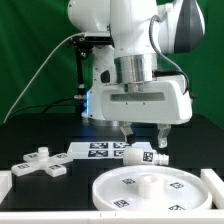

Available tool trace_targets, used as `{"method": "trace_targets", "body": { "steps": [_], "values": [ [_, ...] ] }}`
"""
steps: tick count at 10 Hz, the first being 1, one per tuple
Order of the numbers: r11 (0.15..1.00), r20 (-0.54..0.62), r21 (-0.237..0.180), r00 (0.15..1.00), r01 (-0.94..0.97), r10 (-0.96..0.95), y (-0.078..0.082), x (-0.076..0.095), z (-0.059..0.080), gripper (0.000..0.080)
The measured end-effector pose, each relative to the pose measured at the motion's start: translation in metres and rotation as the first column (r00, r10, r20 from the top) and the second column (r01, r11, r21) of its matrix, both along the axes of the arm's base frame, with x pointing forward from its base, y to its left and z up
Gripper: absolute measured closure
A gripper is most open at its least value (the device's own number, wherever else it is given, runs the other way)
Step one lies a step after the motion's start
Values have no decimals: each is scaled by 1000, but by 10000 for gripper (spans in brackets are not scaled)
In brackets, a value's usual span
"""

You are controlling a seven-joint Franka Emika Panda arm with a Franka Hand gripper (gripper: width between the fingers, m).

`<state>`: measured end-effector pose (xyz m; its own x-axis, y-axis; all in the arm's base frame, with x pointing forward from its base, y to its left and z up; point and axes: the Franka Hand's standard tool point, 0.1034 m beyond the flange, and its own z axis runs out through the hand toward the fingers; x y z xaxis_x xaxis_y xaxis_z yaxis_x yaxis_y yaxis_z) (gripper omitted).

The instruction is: Assemble round table

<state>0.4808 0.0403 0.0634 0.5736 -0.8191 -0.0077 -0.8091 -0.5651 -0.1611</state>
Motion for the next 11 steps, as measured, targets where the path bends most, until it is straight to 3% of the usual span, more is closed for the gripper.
{"method": "trace_targets", "body": {
  "steps": [3,7,10,11],
  "values": [
    [939,-60,72,941,337,-333,-12,-19,-10,151],
    [936,-53,76,939,343,-340,-11,-20,-11,151],
    [917,-107,102,920,387,-376,-24,-42,-13,151],
    [913,-119,94,915,396,-385,-27,-50,-21,151]
  ]
}}
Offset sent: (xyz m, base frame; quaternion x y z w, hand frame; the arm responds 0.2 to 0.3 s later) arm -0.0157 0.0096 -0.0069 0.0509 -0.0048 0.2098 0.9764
